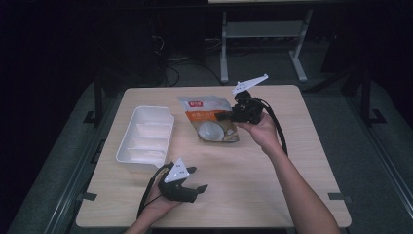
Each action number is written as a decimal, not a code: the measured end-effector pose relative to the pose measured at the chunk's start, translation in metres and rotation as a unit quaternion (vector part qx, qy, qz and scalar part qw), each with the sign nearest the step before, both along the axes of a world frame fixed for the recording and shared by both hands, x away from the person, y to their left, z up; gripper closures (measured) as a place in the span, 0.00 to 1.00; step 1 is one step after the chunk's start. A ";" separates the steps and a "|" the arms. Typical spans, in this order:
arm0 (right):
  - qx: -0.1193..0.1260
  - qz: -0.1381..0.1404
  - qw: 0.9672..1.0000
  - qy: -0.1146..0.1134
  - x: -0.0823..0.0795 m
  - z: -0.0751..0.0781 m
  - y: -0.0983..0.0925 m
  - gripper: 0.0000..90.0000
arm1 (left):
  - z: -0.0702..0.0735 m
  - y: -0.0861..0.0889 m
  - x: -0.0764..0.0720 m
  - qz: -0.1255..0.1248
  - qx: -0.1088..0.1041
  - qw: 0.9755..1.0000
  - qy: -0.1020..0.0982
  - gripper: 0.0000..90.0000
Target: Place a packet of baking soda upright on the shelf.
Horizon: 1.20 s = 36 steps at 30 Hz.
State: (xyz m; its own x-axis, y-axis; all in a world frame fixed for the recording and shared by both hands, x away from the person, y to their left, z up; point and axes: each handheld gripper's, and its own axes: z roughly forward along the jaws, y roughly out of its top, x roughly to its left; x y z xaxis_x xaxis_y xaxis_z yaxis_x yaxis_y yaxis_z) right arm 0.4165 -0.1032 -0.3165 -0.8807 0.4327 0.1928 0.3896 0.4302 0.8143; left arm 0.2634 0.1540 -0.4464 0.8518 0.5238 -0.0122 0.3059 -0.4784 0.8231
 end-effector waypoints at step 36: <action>0.013 0.026 1.000 -0.008 0.029 0.015 0.081 1.00 | -0.006 0.005 0.007 0.002 0.012 1.000 0.003 0.31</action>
State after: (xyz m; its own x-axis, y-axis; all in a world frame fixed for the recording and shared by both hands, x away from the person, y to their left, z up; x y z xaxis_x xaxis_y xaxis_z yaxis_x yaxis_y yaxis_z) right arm 0.4451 -0.0218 -0.3012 -0.9049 0.3817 0.1883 0.3536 0.4280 0.8318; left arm 0.2705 0.1590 -0.4525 0.8501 0.5266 -0.0048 0.3126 -0.4972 0.8094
